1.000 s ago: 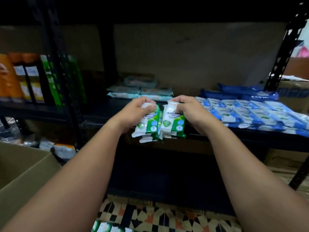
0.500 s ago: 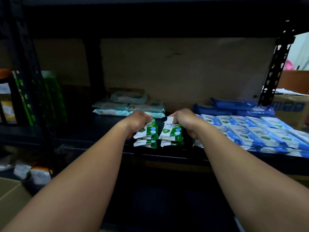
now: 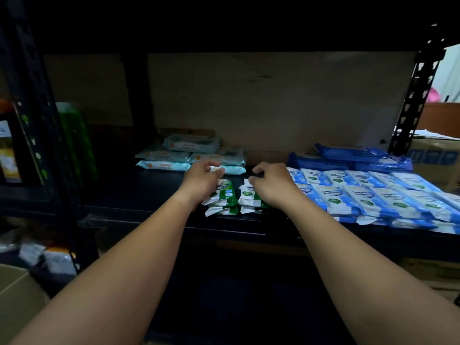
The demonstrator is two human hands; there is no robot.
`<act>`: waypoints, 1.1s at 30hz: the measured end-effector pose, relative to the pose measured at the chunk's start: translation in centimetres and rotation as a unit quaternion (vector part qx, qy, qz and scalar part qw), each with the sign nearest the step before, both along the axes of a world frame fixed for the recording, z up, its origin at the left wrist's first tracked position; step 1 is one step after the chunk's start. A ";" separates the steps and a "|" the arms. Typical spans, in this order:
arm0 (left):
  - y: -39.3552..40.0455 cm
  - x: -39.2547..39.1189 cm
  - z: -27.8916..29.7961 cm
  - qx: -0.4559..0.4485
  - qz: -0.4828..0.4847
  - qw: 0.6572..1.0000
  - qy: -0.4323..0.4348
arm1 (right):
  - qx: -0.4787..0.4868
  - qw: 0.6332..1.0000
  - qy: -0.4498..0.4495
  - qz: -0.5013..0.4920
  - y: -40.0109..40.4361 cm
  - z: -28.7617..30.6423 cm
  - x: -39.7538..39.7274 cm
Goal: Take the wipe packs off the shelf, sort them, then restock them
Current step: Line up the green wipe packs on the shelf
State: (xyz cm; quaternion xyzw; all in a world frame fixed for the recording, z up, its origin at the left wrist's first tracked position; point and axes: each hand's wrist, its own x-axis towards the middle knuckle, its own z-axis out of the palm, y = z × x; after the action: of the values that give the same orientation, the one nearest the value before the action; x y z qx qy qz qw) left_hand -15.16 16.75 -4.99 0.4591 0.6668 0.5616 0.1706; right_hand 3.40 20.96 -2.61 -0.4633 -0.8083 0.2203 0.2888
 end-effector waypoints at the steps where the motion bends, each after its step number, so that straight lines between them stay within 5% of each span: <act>1: -1.1 0.5 -0.1 0.018 0.009 1.000 0.017 | 0.009 1.000 0.008 -0.001 -0.7 -0.2 0.4; 5: -6.0 3.4 -2.9 0.146 0.076 0.959 0.233 | 0.053 0.999 0.001 -0.003 -4.1 -2.3 1.5; 9: -6.9 4.0 -5.2 0.131 0.050 0.932 0.335 | 0.116 0.993 -0.029 -0.016 -6.0 -4.3 1.4; 17: -2.1 2.7 -2.1 -0.024 0.013 0.956 0.292 | 0.115 0.987 -0.108 -0.039 -2.7 -4.2 -0.4; 33: 4.3 2.0 -2.8 -0.011 0.015 0.962 0.273 | 0.121 0.983 -0.112 -0.081 1.9 -4.3 -2.8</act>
State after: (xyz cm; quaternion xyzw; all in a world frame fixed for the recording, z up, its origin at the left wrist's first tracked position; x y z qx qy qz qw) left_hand -13.14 21.03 -7.75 0.5829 0.7014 0.4096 -0.0217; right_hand 0.61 22.85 -6.89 -0.5109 -0.8158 0.0439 0.2674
